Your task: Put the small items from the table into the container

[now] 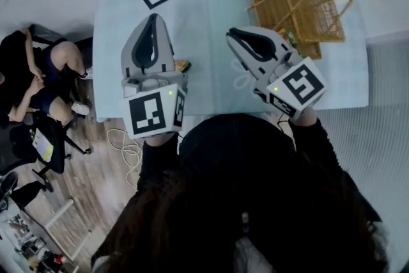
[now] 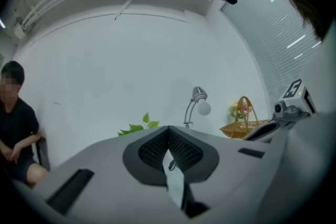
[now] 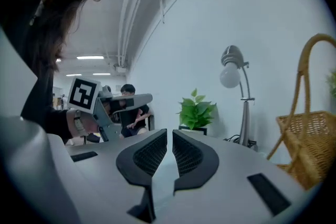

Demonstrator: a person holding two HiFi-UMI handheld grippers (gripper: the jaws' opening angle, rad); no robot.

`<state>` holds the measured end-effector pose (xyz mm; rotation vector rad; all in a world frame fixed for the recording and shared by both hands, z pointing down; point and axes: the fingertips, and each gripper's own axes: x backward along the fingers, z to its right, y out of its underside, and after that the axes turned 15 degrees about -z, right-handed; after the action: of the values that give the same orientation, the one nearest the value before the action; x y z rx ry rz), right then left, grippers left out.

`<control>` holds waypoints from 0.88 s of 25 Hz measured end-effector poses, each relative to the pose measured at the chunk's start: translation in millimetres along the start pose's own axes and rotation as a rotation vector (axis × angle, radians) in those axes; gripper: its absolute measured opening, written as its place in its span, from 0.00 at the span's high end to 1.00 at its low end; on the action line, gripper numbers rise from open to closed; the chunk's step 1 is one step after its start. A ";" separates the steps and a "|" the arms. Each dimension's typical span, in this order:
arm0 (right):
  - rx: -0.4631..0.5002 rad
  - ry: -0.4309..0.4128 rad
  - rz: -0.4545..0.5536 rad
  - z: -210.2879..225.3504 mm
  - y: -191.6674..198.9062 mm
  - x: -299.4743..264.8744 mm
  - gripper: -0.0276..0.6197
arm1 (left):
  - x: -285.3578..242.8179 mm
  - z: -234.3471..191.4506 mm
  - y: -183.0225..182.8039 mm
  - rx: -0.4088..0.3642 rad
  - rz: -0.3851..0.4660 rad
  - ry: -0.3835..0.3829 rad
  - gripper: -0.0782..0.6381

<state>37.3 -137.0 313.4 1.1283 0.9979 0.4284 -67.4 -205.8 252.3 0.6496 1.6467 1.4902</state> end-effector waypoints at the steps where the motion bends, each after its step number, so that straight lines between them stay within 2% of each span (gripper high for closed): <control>1: 0.010 -0.023 -0.016 -6.1 2.6 -11.2 0.91 | 5.4 -11.1 2.6 0.006 -0.005 -0.029 0.89; 4: 0.033 -0.079 -0.061 -23.8 11.2 -39.4 0.90 | 20.6 -36.2 9.5 0.017 -0.015 -0.094 0.89; 6: 0.046 -0.117 -0.092 -34.7 18.1 -54.7 0.86 | 29.0 -47.4 13.2 0.019 -0.019 -0.120 0.89; 7: 0.051 -0.139 -0.108 -40.0 21.6 -62.1 0.79 | 32.5 -52.3 15.0 0.020 -0.022 -0.131 0.89; 11: 0.077 -0.230 -0.188 -62.7 37.5 -92.1 0.61 | 44.0 -69.8 21.9 0.031 -0.033 -0.171 0.89; 15: 0.160 -0.329 -0.277 -96.8 60.8 -119.6 0.46 | 53.7 -79.4 27.1 0.045 -0.041 -0.193 0.89; 19: 0.257 -0.366 -0.391 -123.2 97.6 -147.1 0.42 | 62.0 -83.6 30.9 0.052 -0.045 -0.198 0.89; 22: 0.277 -0.363 -0.456 -127.6 119.9 -165.4 0.41 | 65.1 -88.2 35.3 0.067 -0.056 -0.202 0.89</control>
<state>-133.3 -139.0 483.5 1.1292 0.9704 -0.2814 -180.7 -196.6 270.6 0.7590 1.5516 1.2896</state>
